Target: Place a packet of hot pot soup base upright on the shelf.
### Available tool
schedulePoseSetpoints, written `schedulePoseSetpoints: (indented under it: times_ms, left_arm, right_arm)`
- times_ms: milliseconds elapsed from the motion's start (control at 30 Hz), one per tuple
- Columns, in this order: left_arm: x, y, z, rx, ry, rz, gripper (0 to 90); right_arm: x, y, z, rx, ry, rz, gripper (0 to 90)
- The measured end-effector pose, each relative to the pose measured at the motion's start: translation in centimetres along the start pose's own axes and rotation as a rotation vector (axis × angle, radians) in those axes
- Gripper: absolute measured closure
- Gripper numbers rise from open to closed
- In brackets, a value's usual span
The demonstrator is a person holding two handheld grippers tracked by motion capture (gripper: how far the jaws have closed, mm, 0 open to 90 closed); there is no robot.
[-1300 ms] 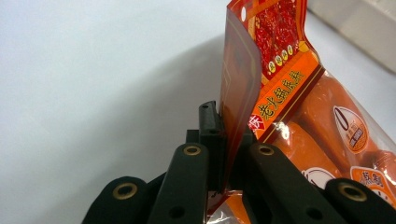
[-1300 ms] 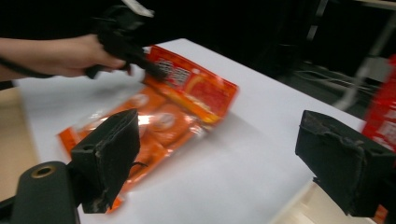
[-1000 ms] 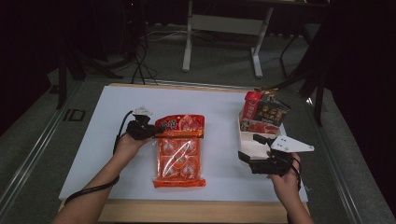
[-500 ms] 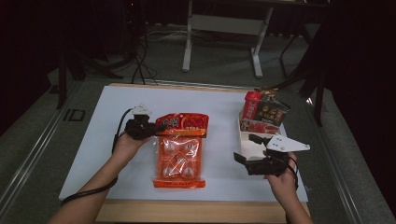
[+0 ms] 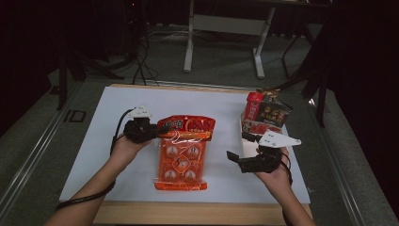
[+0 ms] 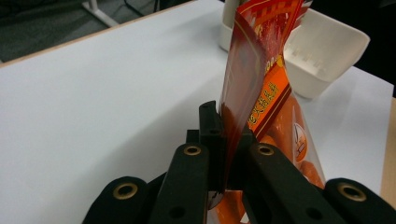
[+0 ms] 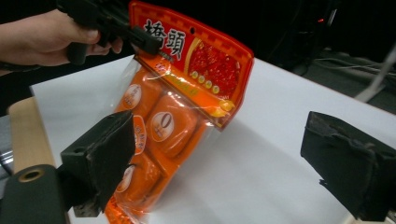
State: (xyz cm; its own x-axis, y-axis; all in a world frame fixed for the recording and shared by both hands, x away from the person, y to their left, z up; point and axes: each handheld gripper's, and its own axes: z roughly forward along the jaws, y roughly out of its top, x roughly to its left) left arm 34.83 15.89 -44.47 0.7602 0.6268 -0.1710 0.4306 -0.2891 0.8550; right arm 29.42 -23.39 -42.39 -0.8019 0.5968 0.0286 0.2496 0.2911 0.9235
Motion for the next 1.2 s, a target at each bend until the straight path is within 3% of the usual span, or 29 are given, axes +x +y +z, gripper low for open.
schedulePoseSetpoints:
  times_ms: [200, 367, 500, 667, 867, 967, 1033, 1200]
  left_arm:
    - [-0.8, -0.1, -1.1, -0.028, -0.049, 0.005, 89.2]
    - [-1.6, 0.1, -1.8, -0.033, -0.062, 0.033, 89.3]
    - [-2.4, 0.2, -2.2, -0.044, -0.069, 0.058, 89.3]
    - [-3.1, 0.4, -2.6, -0.048, -0.078, 0.083, 89.3]
    - [-3.8, 0.5, -3.0, -0.054, -0.09, 0.101, 89.2]
    - [-4.1, 0.6, -3.0, -0.059, -0.095, 0.105, 89.2]
    - [-4.2, 0.6, -3.0, -0.06, -0.099, 0.108, 89.2]
    - [-4.3, 0.6, -3.0, -0.063, -0.102, 0.103, 89.2]
  right_arm:
    - [0.2, 0.7, 1.6, 0.003, 0.011, -0.012, 12.6]
    - [0.4, 1.3, 3.4, 0.016, 0.047, -0.011, 13.4]
    - [0.4, 1.5, 4.8, 0.023, 0.048, -0.008, 14.0]
    - [0.1, 1.2, 6.4, 0.042, 0.071, 0.024, 15.7]
    - [0.0, 1.0, 7.4, 0.044, 0.138, 0.043, 27.8]
    - [-0.1, 0.7, 7.8, 0.045, 0.194, 0.055, 41.3]
    - [-0.1, 0.6, 8.0, 0.062, 0.214, 0.032, 52.2]
    - [0.2, 0.3, 8.5, 0.076, 0.256, 0.012, 57.8]
